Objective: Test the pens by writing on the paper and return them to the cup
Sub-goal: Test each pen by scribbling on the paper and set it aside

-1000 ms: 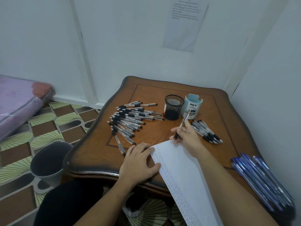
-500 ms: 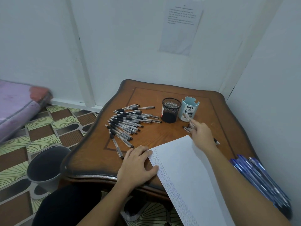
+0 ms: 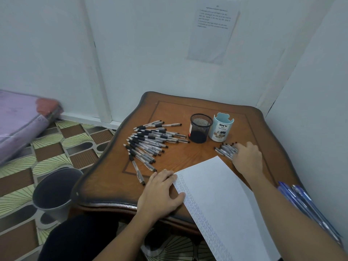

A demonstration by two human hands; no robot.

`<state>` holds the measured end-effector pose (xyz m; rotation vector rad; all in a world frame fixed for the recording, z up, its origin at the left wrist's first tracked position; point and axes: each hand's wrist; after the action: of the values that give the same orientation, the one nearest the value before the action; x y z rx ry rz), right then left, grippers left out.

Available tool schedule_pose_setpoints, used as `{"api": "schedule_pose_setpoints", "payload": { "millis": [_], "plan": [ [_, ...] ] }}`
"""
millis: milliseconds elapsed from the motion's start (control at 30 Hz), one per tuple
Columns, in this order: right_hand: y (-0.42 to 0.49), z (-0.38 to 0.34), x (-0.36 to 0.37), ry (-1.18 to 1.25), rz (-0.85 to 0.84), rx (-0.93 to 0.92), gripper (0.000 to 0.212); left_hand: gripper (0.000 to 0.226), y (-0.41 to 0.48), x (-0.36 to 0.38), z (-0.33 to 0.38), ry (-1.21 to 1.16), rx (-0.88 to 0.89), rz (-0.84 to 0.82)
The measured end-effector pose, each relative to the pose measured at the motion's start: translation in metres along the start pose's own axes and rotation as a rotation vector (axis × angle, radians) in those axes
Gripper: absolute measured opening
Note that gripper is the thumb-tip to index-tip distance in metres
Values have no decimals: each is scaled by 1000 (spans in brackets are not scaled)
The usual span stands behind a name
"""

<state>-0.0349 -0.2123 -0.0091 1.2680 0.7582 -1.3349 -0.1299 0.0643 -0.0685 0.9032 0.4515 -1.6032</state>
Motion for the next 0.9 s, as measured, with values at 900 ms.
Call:
{"api": "schedule_pose_setpoints", "payload": {
  "millis": [900],
  "plan": [
    [15, -86, -35, 1644, -260, 197, 4, 70, 1, 2, -6, 6, 28, 17]
  ]
}}
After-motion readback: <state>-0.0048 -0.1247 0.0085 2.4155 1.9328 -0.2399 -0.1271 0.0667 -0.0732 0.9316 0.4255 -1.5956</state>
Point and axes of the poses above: each hand's wrist, its own y-axis towards the middle knuckle, its own x-axis out of the palm, z = x × y, and after that the axes turned 14 degrees about -y, right-handed
